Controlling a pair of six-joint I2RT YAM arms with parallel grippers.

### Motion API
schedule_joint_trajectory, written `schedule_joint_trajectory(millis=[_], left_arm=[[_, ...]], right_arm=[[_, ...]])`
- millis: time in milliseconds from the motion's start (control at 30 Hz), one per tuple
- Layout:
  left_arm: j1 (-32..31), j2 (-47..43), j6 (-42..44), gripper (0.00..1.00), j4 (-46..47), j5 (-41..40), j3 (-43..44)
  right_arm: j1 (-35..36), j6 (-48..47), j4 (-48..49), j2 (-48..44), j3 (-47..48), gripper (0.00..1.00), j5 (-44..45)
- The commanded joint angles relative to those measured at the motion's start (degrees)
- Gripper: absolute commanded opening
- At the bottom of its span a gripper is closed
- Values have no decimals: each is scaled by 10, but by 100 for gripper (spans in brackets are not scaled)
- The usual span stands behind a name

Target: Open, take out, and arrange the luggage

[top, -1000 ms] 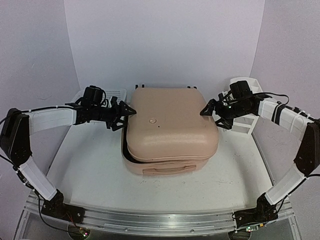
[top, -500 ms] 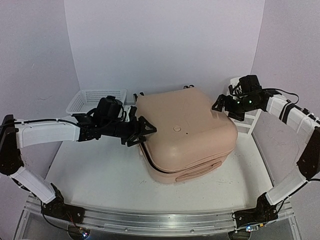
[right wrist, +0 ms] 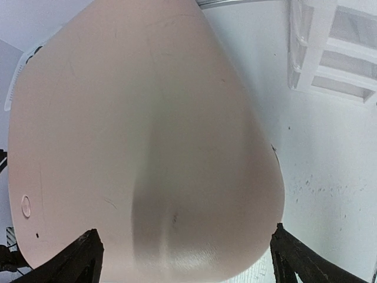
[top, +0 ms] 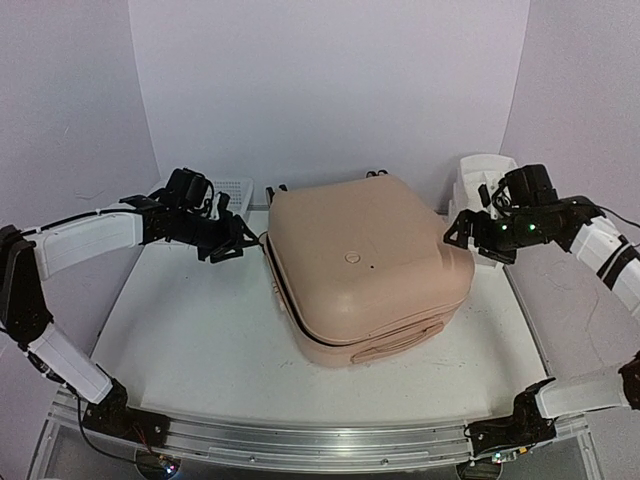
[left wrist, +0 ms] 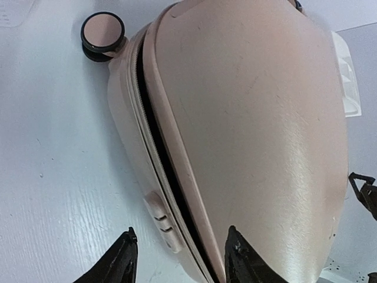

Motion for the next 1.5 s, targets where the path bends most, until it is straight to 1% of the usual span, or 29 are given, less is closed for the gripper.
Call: schedule_joint_trajectory(millis=[0, 133, 233, 333, 400, 433, 500, 567, 700, 867, 1067, 1133, 1200, 1300, 1433, 1467], left_arm=[[38, 52, 65, 51, -37, 27, 65], [53, 110, 81, 50, -40, 51, 108], [55, 159, 82, 50, -40, 70, 141], [56, 200, 87, 50, -40, 92, 175], [56, 222, 91, 52, -33, 106, 191], [56, 230, 92, 55, -32, 106, 197], [56, 248, 92, 56, -32, 99, 211], [58, 267, 87, 52, -33, 100, 220], [59, 295, 81, 33, -35, 105, 227], [59, 314, 75, 24, -31, 104, 222], [61, 313, 70, 12, -20, 105, 204], [67, 305, 61, 12, -6, 111, 186], [75, 289, 41, 14, 43, 129, 150], [83, 264, 21, 24, 101, 143, 103], [84, 283, 23, 35, 103, 167, 114], [84, 286, 23, 36, 103, 170, 117]], right_arm=[[0, 18, -27, -50, -59, 98, 18], [0, 43, -19, -90, -125, 98, 12], [0, 77, 25, -141, -200, 98, -18], [0, 100, 73, -191, -256, 98, -48], [0, 109, 92, -218, -279, 98, -56], [0, 112, 100, -228, -288, 98, -59], [0, 114, 106, -247, -298, 98, -61], [0, 115, 113, -258, -306, 98, -63], [0, 130, 130, -261, -322, 98, -72], [0, 158, 176, -263, -352, 98, -93], [0, 161, 188, -259, -358, 98, -88], [0, 160, 188, -259, -359, 98, -85], [0, 159, 190, -261, -359, 98, -84], [0, 160, 193, -264, -361, 98, -82], [0, 159, 195, -261, -359, 98, -84], [0, 158, 194, -259, -358, 98, -85]])
